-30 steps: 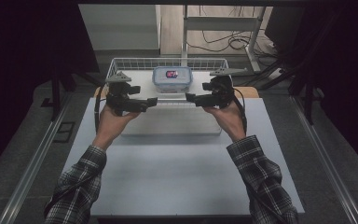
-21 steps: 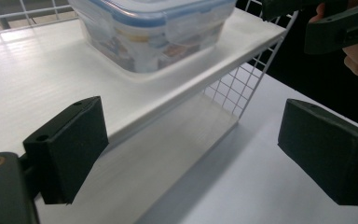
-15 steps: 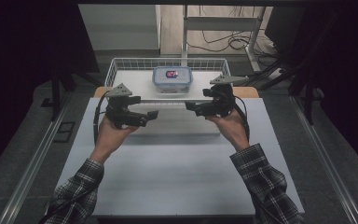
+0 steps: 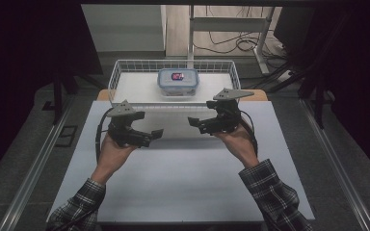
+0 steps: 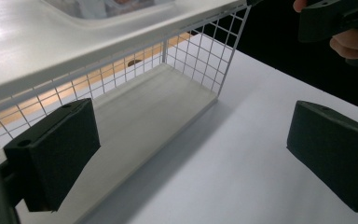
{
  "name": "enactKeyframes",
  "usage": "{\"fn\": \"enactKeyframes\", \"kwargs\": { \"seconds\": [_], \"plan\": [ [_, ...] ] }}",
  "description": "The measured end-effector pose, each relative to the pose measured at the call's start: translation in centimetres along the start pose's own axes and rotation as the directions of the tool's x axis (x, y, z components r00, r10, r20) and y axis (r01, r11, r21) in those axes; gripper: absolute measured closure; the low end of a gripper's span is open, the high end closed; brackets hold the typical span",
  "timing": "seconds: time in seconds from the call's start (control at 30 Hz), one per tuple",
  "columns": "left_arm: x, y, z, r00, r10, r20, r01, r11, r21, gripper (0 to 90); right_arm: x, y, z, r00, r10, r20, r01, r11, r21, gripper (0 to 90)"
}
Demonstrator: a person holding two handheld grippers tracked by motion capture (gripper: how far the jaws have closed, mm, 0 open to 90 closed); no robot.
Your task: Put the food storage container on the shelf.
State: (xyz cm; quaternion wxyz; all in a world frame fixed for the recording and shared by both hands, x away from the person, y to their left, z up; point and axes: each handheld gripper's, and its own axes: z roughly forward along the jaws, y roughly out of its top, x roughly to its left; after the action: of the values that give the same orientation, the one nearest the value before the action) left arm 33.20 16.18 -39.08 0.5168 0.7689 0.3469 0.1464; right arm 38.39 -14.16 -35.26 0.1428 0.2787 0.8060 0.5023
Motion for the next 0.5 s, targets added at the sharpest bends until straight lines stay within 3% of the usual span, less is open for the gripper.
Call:
{"fn": "enactKeyframes", "kwargs": {
  "seconds": [0.23,0.5],
  "plan": [
    [-1.0,-1.1,0.0,0.9992,0.033,-0.024,-0.033,0.9994,0.003,0.8,0.9,-0.8,-0.2,0.9998,-0.022,-0.003,0.022,1.0,0.004,5.8],
    [-2.0,-3.0,0.2,0.9984,0.052,-0.022,-0.052,0.9986,0.009,0.6,1.8,-2.3,-0.2,0.9993,-0.034,-0.015,0.034,0.999,0.01,4.8]
  ]
}}
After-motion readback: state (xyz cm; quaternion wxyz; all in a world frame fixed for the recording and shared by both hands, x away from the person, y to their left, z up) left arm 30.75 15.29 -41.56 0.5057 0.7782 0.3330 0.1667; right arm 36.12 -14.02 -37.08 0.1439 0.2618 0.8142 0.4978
